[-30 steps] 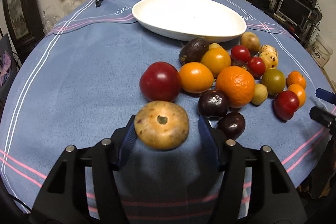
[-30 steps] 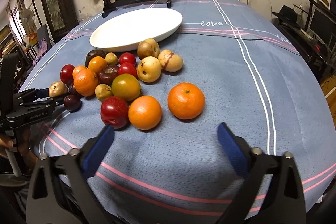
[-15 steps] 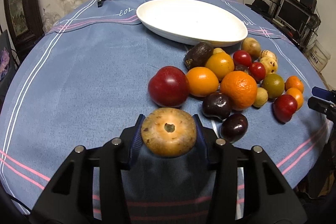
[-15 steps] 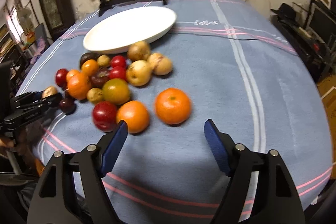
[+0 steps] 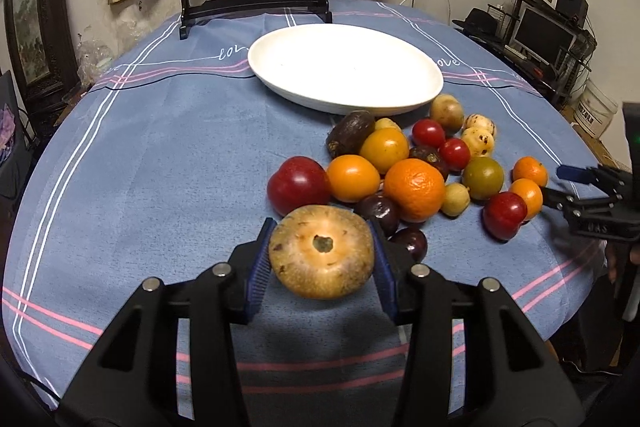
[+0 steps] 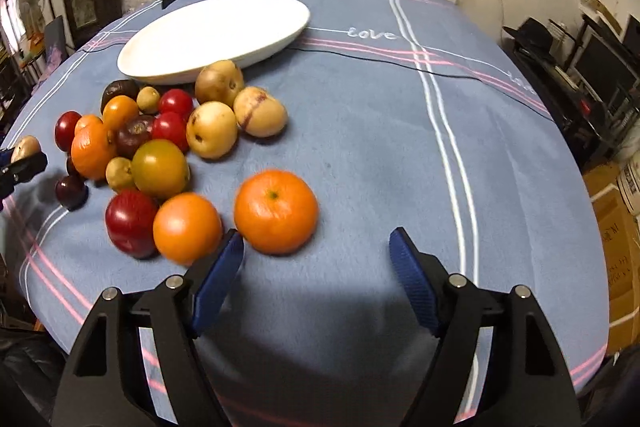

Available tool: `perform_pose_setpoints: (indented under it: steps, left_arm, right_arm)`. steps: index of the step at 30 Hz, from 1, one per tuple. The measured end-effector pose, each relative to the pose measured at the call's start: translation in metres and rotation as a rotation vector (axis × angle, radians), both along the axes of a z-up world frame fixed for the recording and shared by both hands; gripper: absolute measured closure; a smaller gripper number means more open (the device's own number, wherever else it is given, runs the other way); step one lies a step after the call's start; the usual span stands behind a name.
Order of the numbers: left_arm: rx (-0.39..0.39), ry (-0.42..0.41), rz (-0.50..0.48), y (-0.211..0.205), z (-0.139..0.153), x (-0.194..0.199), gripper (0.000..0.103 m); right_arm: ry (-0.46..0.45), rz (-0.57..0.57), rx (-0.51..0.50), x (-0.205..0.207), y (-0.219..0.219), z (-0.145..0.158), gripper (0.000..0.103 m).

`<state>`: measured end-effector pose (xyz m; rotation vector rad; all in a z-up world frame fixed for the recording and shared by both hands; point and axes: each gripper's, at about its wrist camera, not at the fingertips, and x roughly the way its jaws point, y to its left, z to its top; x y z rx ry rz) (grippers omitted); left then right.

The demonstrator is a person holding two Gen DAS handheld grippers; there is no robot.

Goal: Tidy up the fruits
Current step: 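Carry both fruits to the white plate and open both tools to release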

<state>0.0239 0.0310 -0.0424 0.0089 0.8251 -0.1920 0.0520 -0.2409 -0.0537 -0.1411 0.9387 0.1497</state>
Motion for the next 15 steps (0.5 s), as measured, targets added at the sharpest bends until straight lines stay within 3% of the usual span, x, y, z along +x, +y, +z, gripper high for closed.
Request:
perform_pose_setpoints:
  steps: [3,5,7,15]
  left_arm:
    - [0.001,0.001,0.005,0.0,0.001,0.001,0.057]
    - [0.005,0.0,0.008,0.0,0.001,0.002,0.058]
    - [0.007,0.002,0.007,0.0,0.001,0.002,0.057]
    - [0.012,0.004,0.009,0.002,0.001,0.003,0.058]
  right_arm:
    - [-0.008,0.042,0.018,0.008,0.007,0.002,0.033]
    - [-0.008,0.056,0.039,0.014,0.009,0.004,0.049]
    - [-0.005,0.079,0.076,0.02,0.011,0.005,0.058]
    - [0.039,0.041,0.18,0.025,-0.004,0.007,0.06]
